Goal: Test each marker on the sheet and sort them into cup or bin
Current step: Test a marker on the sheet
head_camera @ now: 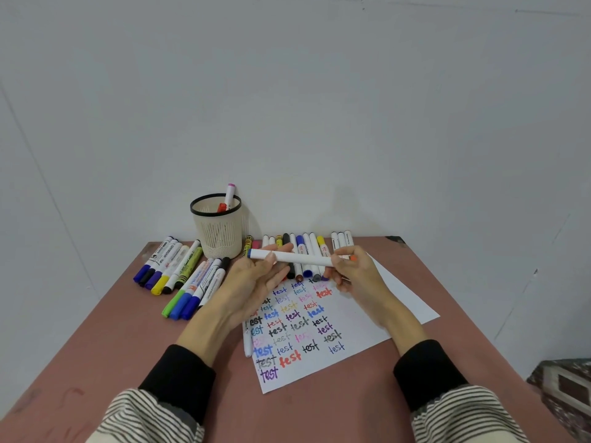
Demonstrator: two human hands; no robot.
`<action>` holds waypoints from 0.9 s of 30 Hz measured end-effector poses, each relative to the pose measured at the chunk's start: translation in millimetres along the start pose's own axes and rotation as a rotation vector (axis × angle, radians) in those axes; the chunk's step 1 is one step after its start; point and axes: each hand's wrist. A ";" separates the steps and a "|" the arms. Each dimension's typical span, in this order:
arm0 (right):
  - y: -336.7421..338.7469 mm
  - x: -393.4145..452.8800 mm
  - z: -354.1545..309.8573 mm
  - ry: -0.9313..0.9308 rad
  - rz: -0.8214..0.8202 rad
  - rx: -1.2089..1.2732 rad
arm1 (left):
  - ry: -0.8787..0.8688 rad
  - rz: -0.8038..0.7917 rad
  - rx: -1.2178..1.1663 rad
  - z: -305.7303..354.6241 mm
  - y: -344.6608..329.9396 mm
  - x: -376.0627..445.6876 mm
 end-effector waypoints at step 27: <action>-5.8 -1.1 -3.0 0.077 0.111 -0.040 | -0.558 0.049 1.843 -5.7 8.3 -8.8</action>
Point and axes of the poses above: each hand's wrist, its own x-axis towards the middle knuckle, its own y-axis out of the back of the hand, z = x × y, and after that the axes turned 3 degrees about y, right-handed
